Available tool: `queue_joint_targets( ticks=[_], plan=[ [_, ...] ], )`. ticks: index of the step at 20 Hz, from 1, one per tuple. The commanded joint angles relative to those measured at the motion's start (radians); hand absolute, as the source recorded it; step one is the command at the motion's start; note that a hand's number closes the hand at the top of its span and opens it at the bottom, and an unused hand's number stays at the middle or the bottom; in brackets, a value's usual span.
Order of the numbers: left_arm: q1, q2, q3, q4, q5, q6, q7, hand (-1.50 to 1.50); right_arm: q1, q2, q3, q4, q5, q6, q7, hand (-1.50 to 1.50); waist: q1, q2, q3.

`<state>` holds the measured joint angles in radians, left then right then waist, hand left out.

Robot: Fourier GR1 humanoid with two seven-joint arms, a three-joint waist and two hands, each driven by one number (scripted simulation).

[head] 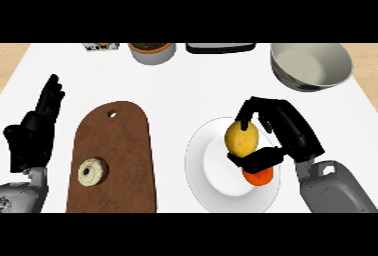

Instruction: Pick the lemon from the plate and place it in the bowl

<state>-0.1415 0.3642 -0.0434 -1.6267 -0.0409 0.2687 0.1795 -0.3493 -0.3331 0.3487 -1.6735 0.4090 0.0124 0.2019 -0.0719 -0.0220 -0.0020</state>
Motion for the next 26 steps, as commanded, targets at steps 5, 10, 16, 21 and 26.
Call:
queue_joint_targets(
  ticks=[5,10,16,21,26],
  plan=[
    [-0.076,-0.044,-0.032,0.004,-0.018,-0.033,0.023,0.0,0.025,-0.062,-0.253,-0.096,-0.071,0.006,0.107,1.5,0.067,0.022,0.002],
    [-0.038,-0.057,-0.025,-0.001,-0.039,-0.036,-0.011,0.0,-0.118,-0.062,-0.381,0.146,-0.091,-0.021,0.009,1.5,0.081,0.024,0.002],
    [-0.075,-0.062,-0.012,0.065,-0.032,-0.062,-0.043,0.0,-0.266,-0.16,-0.517,0.503,-0.087,-0.056,-0.238,1.5,0.093,0.031,0.002],
    [-0.107,-0.064,-0.014,0.089,-0.043,-0.073,-0.053,0.0,-0.377,-0.215,-0.544,0.795,0.009,-0.162,-0.419,1.5,0.109,0.039,0.003],
    [-0.129,-0.066,-0.015,0.057,-0.038,-0.082,-0.007,0.0,-0.416,-0.263,-0.549,1.013,0.126,-0.323,-0.535,1.5,0.128,0.046,0.005]
  ],
)
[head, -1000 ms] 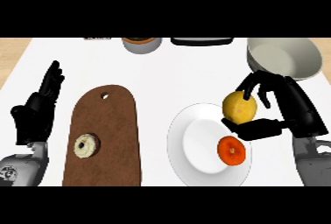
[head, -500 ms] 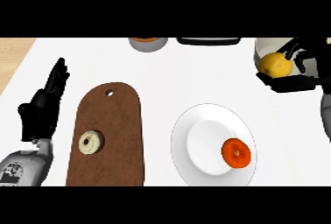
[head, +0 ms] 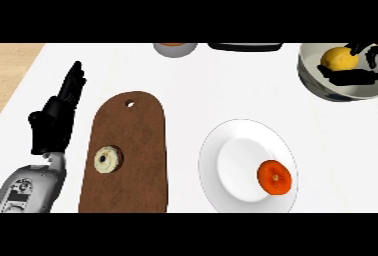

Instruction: Pick the lemon from the plate and place it in the bowl

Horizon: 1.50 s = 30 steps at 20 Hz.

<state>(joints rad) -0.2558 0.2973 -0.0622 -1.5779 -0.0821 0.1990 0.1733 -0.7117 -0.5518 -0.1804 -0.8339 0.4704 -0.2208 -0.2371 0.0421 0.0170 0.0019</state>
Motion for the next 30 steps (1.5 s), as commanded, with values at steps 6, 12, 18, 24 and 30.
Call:
queue_joint_targets(
  ticks=[6,12,18,24,30],
  plan=[
    [-0.03,-0.045,-0.049,-0.026,-0.037,0.016,0.02,0.0,-0.147,-0.053,-0.05,0.42,0.095,-0.181,-0.156,1.5,0.049,0.019,0.004],
    [-0.046,-0.026,-0.022,-0.015,-0.009,-0.014,0.006,0.0,-0.198,-0.061,-0.106,0.552,0.018,0.002,-0.178,-1.5,0.066,0.029,0.006],
    [-0.048,-0.035,-0.01,0.006,-0.009,-0.005,-0.001,0.0,-0.216,-0.056,-0.192,0.593,-0.078,0.115,-0.324,-1.5,0.048,0.026,0.007],
    [-0.041,-0.03,-0.009,-0.001,-0.016,-0.009,-0.002,0.0,-0.214,-0.1,-0.27,0.633,-0.142,0.149,-0.4,-1.5,0.039,0.023,0.006],
    [-0.002,-0.011,0.01,-0.008,-0.001,-0.03,-0.007,0.0,-0.172,-0.191,-0.325,0.688,-0.196,0.319,-0.427,-1.5,0.029,0.017,0.006]
  ],
)
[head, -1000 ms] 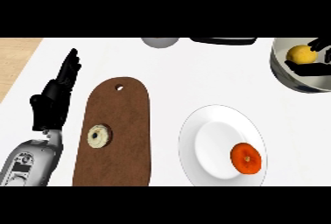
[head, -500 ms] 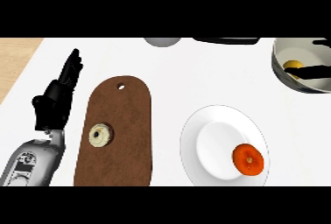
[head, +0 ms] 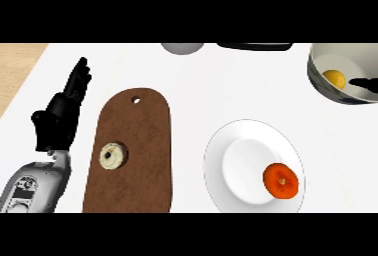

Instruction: Pick the lemon from the plate and place it in the bowl

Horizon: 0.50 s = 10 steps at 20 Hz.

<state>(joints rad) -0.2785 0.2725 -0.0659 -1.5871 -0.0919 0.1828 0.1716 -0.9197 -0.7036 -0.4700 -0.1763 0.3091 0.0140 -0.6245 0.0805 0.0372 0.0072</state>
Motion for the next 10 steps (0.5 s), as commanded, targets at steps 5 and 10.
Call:
queue_joint_targets(
  ticks=[5,10],
  plan=[
    [0.014,0.0,0.002,-0.033,-0.008,0.004,0.021,0.0,0.069,-0.126,-0.081,0.043,-0.083,0.268,-0.088,-1.5,-0.019,-0.01,0.001],
    [0.019,0.019,0.038,-0.005,0.006,-0.009,-0.008,0.0,0.142,-0.19,-0.084,0.047,-0.09,0.433,-0.152,-1.5,-0.028,-0.009,0.001]
  ],
)
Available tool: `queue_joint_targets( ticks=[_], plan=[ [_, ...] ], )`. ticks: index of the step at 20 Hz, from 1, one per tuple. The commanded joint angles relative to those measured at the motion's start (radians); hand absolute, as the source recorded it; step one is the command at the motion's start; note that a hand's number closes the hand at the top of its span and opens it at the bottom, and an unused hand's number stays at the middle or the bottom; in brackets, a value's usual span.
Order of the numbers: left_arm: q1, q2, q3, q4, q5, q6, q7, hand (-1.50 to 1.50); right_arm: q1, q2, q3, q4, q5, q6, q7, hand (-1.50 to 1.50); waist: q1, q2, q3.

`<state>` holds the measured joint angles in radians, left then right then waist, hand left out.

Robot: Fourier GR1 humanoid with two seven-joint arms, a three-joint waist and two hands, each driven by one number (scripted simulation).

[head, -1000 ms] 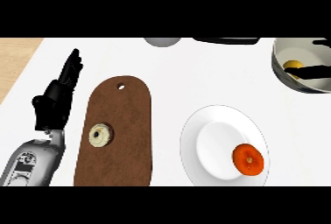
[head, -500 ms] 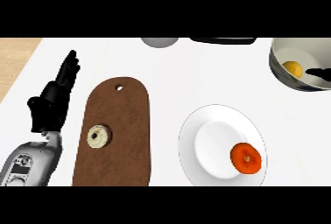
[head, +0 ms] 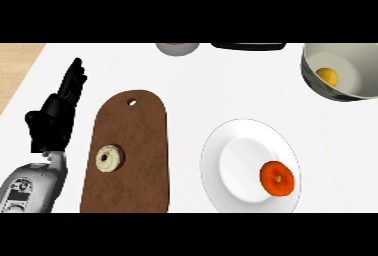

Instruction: Pick the lemon from the plate and place it in the bowl

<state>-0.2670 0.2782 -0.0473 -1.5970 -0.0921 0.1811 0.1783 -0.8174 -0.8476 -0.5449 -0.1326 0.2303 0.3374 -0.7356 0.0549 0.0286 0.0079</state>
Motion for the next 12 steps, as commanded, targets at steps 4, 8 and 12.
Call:
queue_joint_targets(
  ticks=[4,8,12],
  plan=[
    [0.007,-0.011,-0.012,-0.03,-0.018,0.008,0.028,0.0,0.105,-0.018,-0.002,-0.006,-0.008,0.149,-0.114,-1.5,-0.004,-0.006,0.001],
    [0.001,-0.025,-0.002,-0.001,-0.014,0.014,-0.001,0.0,0.136,-0.03,0.001,-0.03,-0.01,0.174,-0.14,-1.5,-0.015,-0.007,0.0],
    [0.077,0.004,0.011,-0.033,-0.001,-0.017,-0.021,0.0,0.175,-0.042,0.003,-0.04,-0.016,0.215,-0.155,-1.5,-0.011,-0.012,-0.001]
  ],
)
